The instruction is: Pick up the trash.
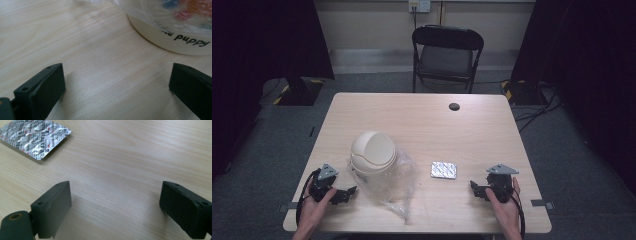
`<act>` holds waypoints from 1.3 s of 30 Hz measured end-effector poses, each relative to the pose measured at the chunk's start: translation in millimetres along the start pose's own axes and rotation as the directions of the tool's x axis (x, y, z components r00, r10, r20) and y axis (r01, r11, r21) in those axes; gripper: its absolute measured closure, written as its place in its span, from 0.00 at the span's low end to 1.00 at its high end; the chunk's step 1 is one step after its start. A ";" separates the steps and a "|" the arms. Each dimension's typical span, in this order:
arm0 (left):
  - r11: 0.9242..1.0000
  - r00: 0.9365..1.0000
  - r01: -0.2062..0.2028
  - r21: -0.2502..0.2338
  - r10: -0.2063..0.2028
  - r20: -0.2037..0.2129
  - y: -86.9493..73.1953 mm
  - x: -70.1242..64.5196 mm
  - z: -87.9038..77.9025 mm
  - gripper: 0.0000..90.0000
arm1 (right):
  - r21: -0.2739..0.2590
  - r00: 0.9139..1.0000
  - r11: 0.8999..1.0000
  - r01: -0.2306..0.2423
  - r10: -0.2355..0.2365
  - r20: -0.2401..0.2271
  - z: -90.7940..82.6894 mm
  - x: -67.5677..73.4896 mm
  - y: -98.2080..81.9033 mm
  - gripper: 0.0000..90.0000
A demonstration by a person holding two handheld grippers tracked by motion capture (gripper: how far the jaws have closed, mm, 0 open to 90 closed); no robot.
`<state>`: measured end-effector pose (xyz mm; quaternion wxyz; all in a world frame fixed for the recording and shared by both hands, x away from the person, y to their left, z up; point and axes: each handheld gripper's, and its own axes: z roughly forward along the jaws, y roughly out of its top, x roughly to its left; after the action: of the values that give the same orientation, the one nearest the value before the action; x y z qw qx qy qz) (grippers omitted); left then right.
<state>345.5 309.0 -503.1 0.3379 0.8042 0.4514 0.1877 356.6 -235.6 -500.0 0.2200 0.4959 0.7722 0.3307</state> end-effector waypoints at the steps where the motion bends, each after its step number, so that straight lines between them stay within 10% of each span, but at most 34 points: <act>1: 1.000 1.000 0.000 0.000 0.000 0.000 0.0 0.0 0.0 0.00 | 0.000 1.000 1.000 -0.001 0.001 0.002 0.2 0.4 0.1 0.10; 17: 1.000 1.000 -0.005 -0.001 0.005 0.005 -0.2 0.5 -0.2 0.00 | -0.044 0.997 0.998 -0.034 0.031 -0.072 -5.7 3.6 6.3 0.16; 39: 1.000 1.000 -0.021 0.000 0.021 0.018 -0.9 2.4 -1.1 0.00 | -0.101 0.970 0.995 0.015 -0.038 -0.238 3.2 53.2 66.2 0.16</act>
<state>345.5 311.8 -503.0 0.3398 0.8106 0.4401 0.1839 377.9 -167.0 -454.5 0.1536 0.4305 0.7825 0.4229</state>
